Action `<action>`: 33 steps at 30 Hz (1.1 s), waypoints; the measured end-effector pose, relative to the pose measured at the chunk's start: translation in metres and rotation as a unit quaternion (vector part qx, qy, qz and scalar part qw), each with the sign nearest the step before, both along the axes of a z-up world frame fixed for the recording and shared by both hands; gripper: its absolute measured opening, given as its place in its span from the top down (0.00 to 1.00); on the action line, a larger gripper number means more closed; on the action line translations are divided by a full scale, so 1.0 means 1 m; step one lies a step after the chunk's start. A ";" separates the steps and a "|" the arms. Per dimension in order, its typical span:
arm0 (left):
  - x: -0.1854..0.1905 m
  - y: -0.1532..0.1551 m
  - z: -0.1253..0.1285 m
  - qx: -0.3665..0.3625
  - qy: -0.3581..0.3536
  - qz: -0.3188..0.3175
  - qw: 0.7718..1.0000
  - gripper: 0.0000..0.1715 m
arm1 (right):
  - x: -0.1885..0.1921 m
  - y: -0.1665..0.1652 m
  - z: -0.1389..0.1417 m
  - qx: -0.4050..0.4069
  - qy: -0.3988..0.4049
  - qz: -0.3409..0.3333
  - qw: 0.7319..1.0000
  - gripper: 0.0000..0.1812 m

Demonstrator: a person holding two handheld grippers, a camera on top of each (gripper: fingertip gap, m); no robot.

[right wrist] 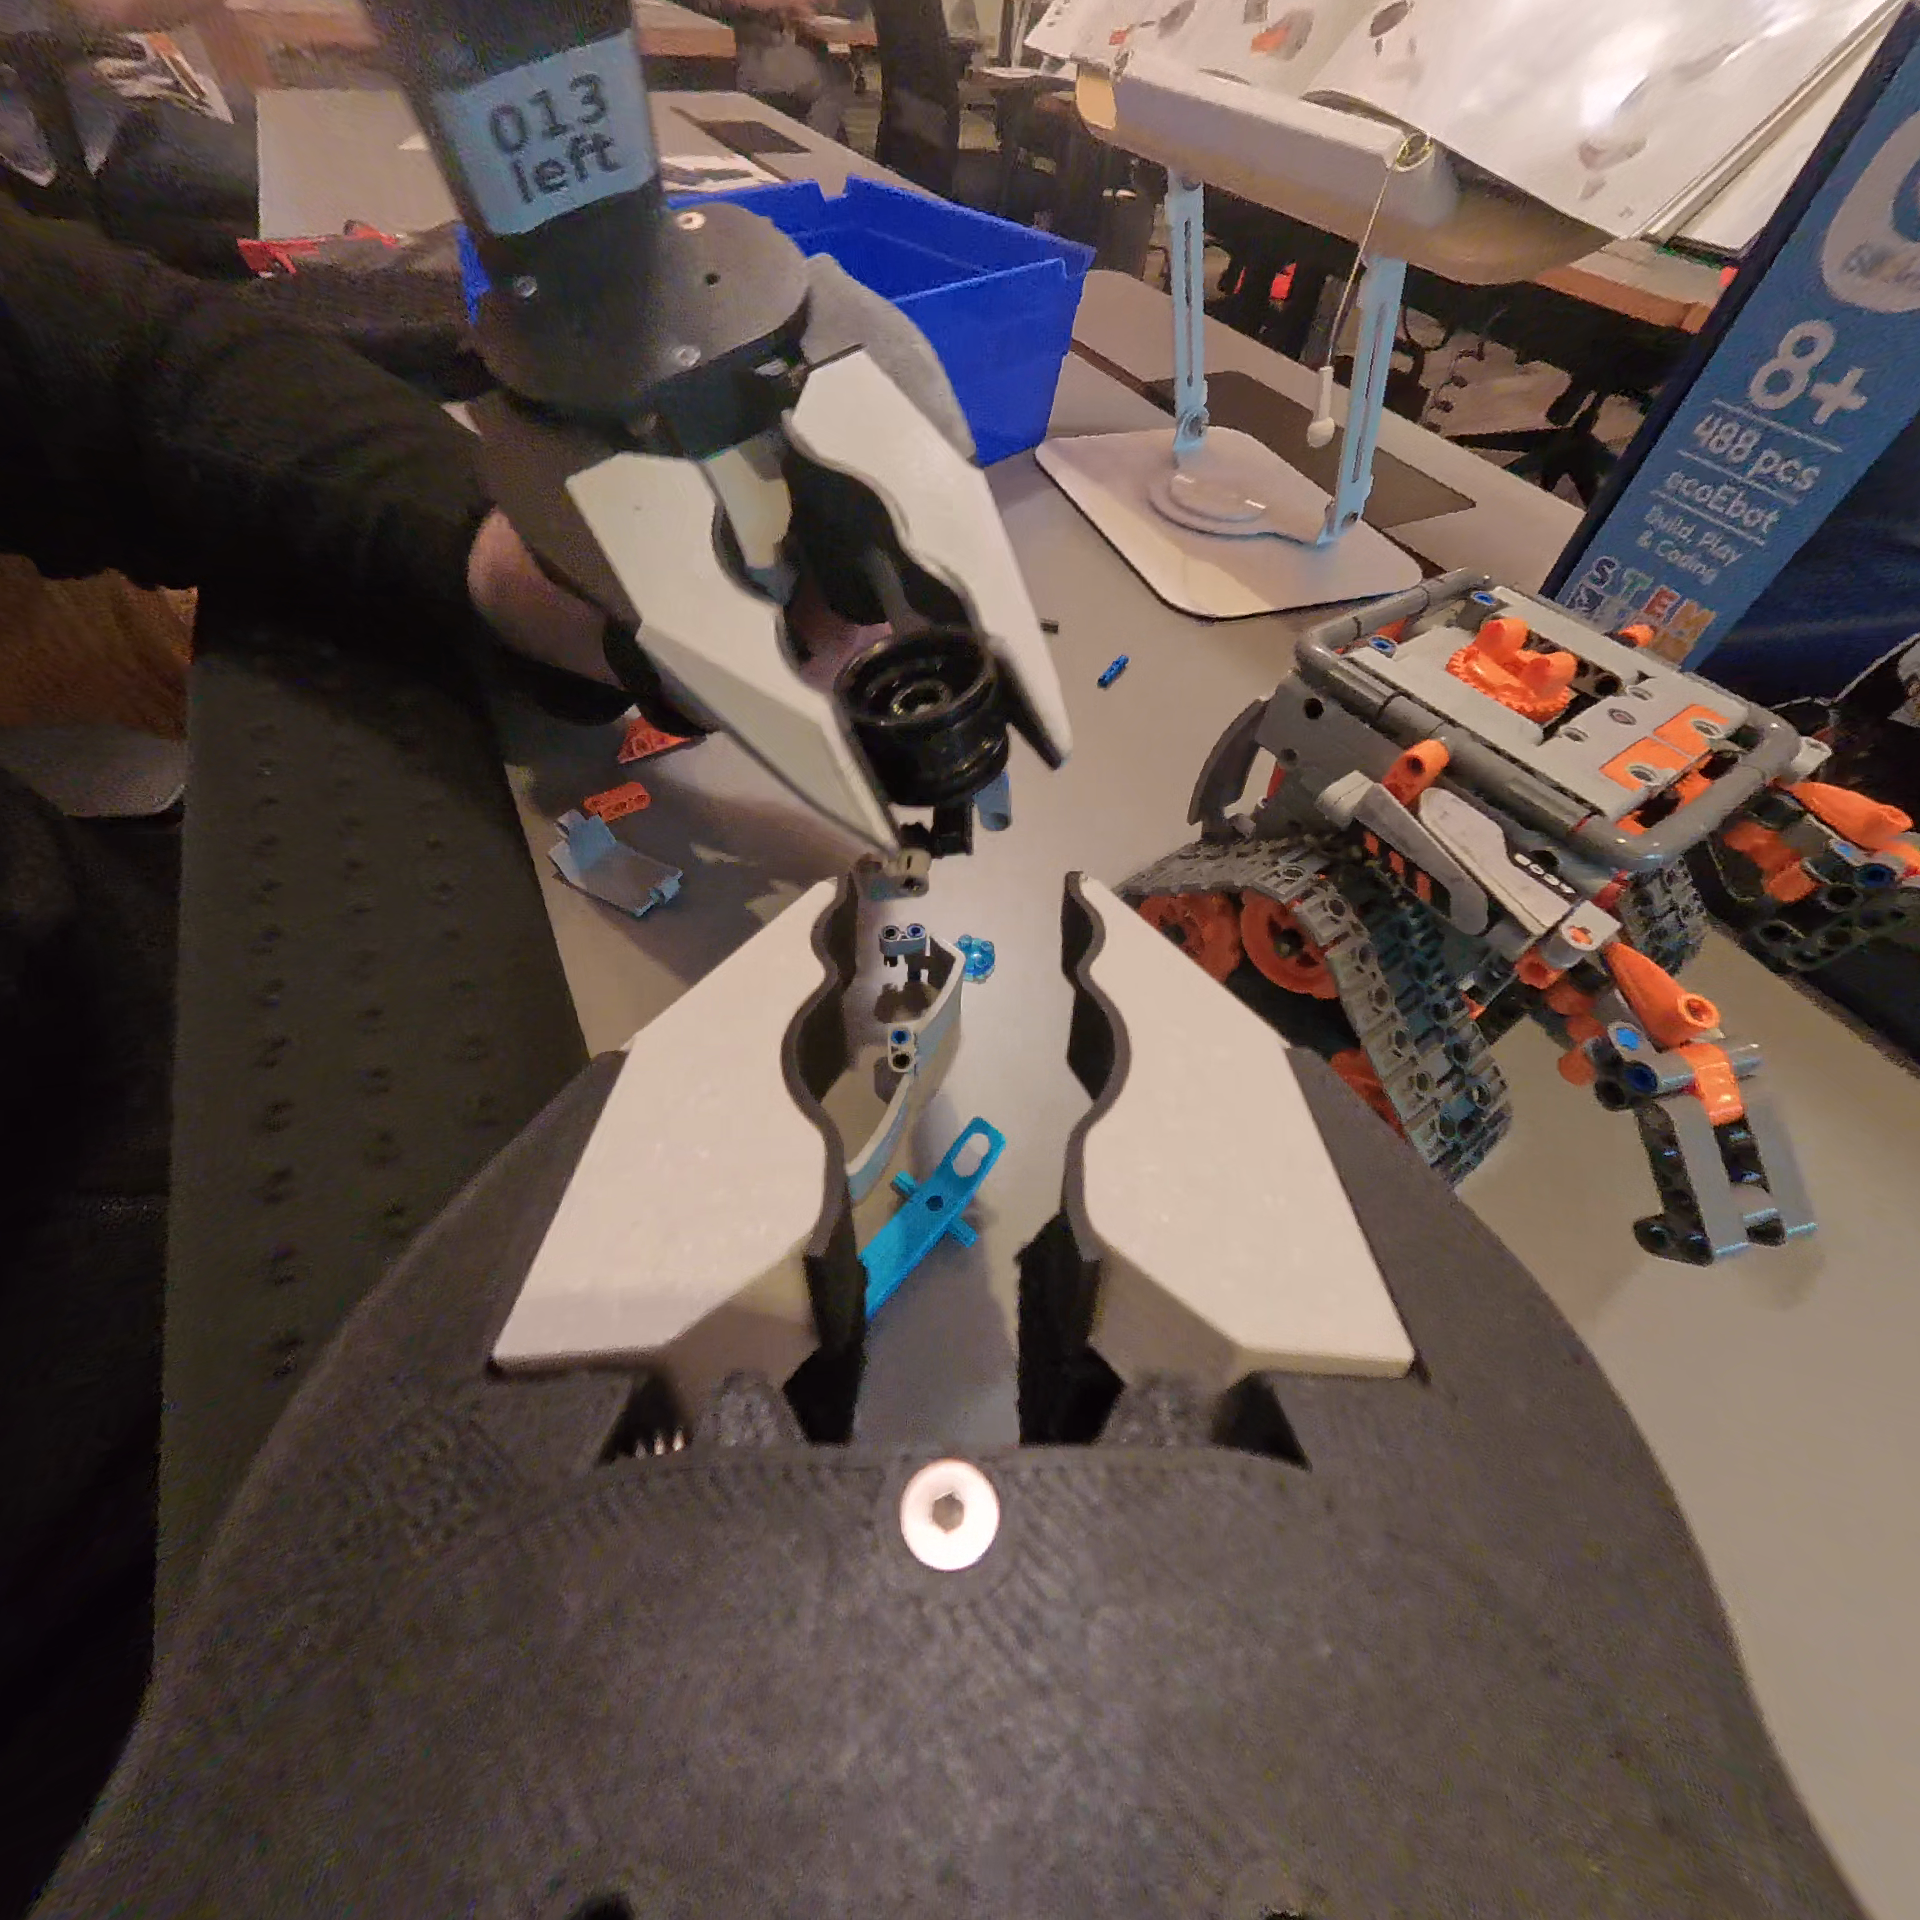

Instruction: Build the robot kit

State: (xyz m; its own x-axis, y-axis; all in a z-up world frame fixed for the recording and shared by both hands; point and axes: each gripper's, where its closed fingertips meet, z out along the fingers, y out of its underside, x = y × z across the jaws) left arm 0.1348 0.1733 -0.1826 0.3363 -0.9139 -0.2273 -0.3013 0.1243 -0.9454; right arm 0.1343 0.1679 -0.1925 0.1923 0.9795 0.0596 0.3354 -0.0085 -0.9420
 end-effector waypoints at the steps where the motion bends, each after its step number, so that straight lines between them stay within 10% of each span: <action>1: -0.001 0.000 0.005 -0.024 -0.025 -0.006 0.999 0.82 | -0.002 -0.001 0.000 0.007 -0.002 -0.006 1.000 0.76; 6: -0.007 -0.001 0.030 -0.137 -0.159 -0.056 0.976 0.82 | -0.023 -0.006 0.012 0.087 -0.010 -0.049 0.995 0.69; 15: -0.011 -0.012 0.062 -0.242 -0.303 -0.124 0.913 0.82 | -0.040 -0.002 0.045 0.196 0.022 -0.125 0.972 0.92; 33: -0.017 -0.007 0.051 -0.252 -0.246 -0.096 0.931 0.83 | -0.037 -0.001 0.034 0.116 0.022 -0.074 0.990 0.93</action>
